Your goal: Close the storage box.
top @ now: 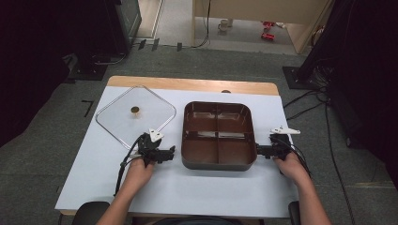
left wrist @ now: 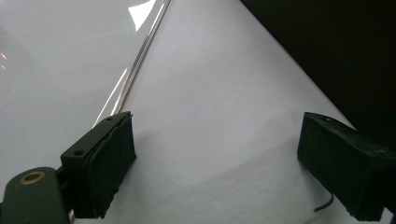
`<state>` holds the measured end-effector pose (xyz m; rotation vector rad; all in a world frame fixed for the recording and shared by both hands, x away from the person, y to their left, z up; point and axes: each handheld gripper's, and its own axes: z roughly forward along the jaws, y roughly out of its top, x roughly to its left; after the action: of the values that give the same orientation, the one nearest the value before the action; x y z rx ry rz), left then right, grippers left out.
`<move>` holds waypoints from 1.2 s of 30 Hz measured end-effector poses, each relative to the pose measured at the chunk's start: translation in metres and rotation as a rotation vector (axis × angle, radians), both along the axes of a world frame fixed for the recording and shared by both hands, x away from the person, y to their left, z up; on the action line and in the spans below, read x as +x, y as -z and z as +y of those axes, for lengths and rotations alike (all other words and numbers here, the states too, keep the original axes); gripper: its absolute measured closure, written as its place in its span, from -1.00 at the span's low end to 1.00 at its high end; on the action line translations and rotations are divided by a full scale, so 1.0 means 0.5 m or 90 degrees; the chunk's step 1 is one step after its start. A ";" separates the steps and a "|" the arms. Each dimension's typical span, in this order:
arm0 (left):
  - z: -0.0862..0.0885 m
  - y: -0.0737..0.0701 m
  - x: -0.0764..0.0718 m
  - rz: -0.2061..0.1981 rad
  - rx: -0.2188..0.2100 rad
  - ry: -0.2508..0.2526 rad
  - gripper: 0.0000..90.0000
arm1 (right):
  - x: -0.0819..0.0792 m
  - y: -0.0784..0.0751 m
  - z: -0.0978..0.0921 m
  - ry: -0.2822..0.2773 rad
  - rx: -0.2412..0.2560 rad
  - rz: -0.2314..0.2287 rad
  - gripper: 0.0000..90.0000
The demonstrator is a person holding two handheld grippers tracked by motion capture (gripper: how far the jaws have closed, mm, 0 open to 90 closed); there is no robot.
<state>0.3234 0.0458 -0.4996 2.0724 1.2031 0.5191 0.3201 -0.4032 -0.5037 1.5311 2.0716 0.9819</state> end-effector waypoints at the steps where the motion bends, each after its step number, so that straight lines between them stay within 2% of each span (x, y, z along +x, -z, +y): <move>1: 0.000 0.000 0.000 0.000 0.000 0.000 -0.75 | 0.000 0.000 0.000 0.000 0.000 0.000 -0.83; 21: -0.001 -0.001 0.000 -0.002 0.003 0.001 -0.75 | 0.000 0.000 0.000 0.000 0.000 0.000 -0.83; 36: -0.001 -0.002 0.003 0.000 0.004 0.017 -0.70 | 0.000 0.000 0.000 0.000 0.002 0.001 -0.83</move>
<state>0.3247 0.0454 -0.4983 2.0908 1.1733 0.5098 0.3203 -0.4034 -0.5037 1.5342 2.0723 0.9838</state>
